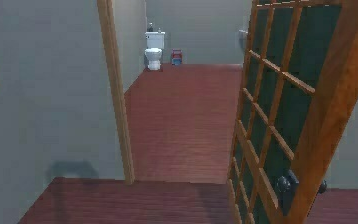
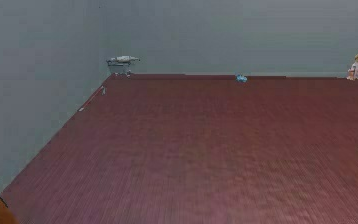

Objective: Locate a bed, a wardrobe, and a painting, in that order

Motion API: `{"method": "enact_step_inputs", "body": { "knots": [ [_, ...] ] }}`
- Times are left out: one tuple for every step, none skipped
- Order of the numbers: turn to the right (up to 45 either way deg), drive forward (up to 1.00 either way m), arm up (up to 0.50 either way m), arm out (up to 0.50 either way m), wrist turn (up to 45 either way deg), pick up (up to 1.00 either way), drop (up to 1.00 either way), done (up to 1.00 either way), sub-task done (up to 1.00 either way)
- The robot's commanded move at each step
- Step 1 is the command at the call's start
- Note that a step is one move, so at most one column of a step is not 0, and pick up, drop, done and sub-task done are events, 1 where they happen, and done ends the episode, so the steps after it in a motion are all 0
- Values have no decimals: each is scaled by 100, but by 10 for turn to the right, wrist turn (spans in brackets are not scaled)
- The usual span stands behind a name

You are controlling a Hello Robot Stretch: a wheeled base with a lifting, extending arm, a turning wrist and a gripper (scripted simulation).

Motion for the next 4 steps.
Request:
{"method": "enact_step_inputs", "body": {
  "knots": [
    [30, 0, 0, 0, 0, 0, 0, 0, 0],
    [0, 40, 0, 0, 0, 0, 0, 0, 0],
    [0, 100, 0, 0, 0, 0, 0, 0, 0],
    [-120, 0, 0, 0, 0, 0, 0, 0, 0]
  ]
}}
